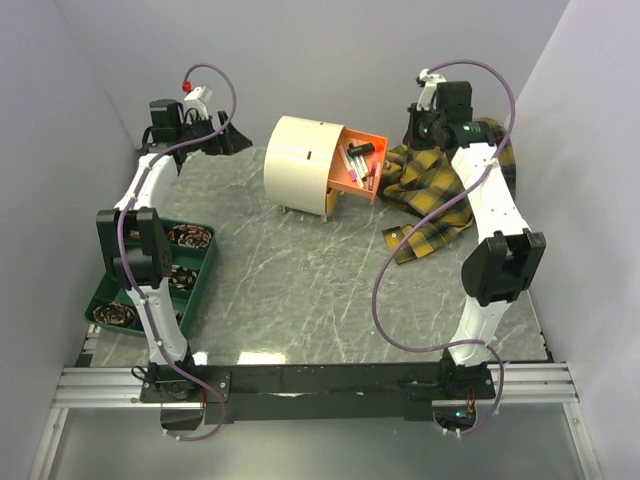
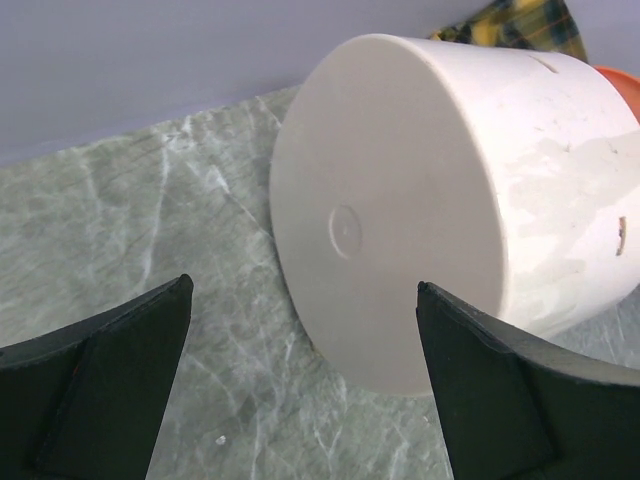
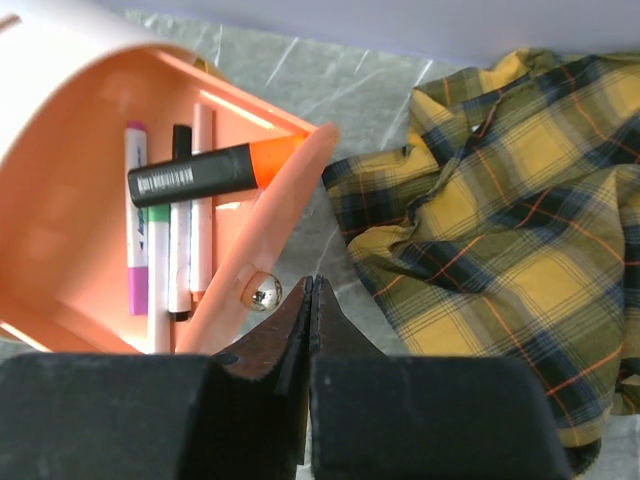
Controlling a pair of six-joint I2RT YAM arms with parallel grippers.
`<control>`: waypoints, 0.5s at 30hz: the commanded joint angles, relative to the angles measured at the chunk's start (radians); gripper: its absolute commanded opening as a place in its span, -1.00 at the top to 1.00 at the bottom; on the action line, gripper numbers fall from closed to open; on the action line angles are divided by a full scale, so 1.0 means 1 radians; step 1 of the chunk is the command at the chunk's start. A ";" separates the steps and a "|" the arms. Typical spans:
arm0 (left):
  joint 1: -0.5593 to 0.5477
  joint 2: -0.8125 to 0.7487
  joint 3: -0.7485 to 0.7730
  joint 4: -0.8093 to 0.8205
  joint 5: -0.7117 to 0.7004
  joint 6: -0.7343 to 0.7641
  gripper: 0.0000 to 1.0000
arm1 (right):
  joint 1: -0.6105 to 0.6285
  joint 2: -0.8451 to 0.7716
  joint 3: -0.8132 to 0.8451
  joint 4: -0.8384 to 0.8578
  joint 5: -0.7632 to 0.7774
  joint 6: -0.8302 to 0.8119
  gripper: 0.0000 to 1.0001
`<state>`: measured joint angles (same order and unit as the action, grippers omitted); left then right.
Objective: Sort the stationery into containers
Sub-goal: Close the drawer in the storage box.
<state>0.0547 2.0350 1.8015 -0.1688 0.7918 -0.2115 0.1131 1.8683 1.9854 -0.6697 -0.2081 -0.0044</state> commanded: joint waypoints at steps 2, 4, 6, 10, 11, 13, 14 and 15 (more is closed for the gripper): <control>-0.024 0.014 0.050 0.063 0.090 -0.022 -0.99 | 0.014 0.041 0.047 -0.024 -0.011 -0.060 1.00; -0.027 0.022 0.050 0.064 0.110 -0.023 -0.99 | 0.014 0.049 0.047 -0.028 -0.017 -0.059 1.00; -0.030 0.025 0.052 0.074 0.124 -0.026 -0.99 | 0.014 0.057 0.040 -0.033 -0.037 -0.052 1.00; -0.033 0.040 0.061 0.091 0.142 -0.040 -0.99 | 0.025 0.068 0.027 -0.042 -0.076 -0.055 1.00; -0.035 0.044 0.062 0.095 0.149 -0.043 -0.99 | 0.026 0.069 0.029 -0.042 -0.083 -0.055 1.00; -0.041 0.051 0.064 0.110 0.156 -0.052 -0.99 | 0.036 0.077 0.033 -0.045 -0.118 -0.052 1.00; -0.042 0.054 0.067 0.117 0.167 -0.055 -0.99 | 0.040 0.081 0.045 -0.047 -0.126 -0.054 1.00; -0.046 0.056 0.067 0.120 0.172 -0.060 -0.99 | 0.045 0.084 0.052 -0.050 -0.128 -0.054 1.00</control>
<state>0.0219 2.0869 1.8179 -0.1131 0.9039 -0.2451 0.1349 1.9339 1.9953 -0.7136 -0.2794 -0.0471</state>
